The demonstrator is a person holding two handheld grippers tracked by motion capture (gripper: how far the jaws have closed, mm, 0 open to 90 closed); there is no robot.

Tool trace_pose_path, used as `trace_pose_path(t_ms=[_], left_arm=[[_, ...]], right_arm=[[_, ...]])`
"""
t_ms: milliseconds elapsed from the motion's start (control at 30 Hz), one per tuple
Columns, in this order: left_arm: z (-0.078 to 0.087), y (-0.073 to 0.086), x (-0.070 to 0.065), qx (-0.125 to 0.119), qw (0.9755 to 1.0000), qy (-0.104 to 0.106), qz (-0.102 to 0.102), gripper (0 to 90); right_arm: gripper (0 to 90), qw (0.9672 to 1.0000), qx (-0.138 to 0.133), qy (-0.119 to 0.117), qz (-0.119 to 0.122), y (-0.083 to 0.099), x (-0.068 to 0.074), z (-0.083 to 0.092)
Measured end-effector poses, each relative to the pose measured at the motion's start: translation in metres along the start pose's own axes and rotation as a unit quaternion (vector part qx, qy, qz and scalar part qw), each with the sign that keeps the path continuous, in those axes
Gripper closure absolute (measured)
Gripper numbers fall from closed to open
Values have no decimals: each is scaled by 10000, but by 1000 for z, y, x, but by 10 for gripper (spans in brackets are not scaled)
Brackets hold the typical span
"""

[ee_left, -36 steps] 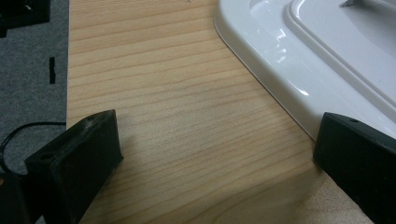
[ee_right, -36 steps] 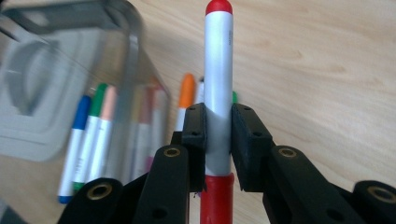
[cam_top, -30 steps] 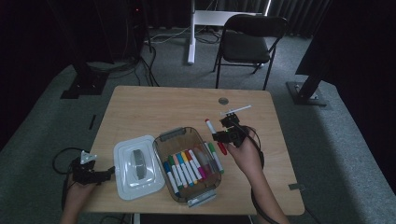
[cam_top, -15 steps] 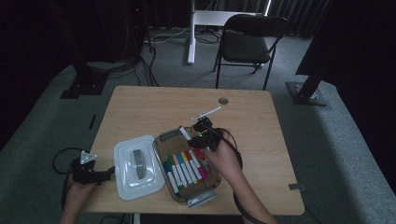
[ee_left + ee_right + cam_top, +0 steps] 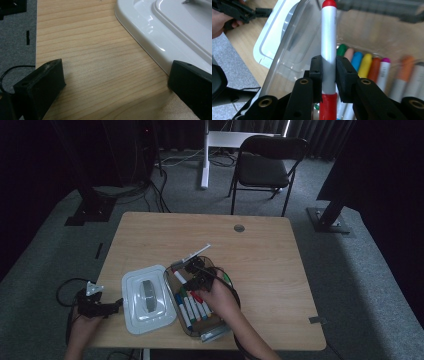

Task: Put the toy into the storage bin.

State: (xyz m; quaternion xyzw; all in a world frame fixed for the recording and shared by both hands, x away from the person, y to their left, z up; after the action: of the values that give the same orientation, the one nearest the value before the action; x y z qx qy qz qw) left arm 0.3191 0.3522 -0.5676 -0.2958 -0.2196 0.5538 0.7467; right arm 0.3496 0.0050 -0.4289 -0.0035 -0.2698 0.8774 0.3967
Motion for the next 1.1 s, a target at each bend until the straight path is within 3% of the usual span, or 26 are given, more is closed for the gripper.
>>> trace_pose_path(t_ms=[467,567,667,767,1000,1100], left_arm=[[0,0,0,0,10000,7,-11,12],[0,0,0,0,10000,10,-17,12],[0,0,0,0,10000,10,-11,12],[0,0,0,-3,10000,18,-12,12],[0,0,0,-2,10000,17,-14,12],[0,0,0,1,10000,12,-21,12]], right_arm=[[764,9981,615,-16,-57,7,9,-42],[764,9967,802,-4,-111,9,7,-51],[762,9945,1022,-176,-162,11,6,-61],[759,9929,1173,-140,-117,12,7,-66],[739,9921,1245,-142,-53,13,8,-68],[712,9932,1161,-78,-7,13,6,-65]])
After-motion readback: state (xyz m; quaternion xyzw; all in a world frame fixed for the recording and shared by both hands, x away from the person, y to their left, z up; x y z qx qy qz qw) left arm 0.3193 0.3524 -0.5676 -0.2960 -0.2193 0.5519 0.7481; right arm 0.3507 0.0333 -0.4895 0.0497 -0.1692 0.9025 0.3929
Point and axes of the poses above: each handheld gripper's, and its own axes: z roughly backward along the jaws, y roughly out of its underside, x roughly to its left, the point moved 3 cm from there along -z, roughly forward along the jaws, and after that the axes turned 1 degree about y, right-handed, at the moved point
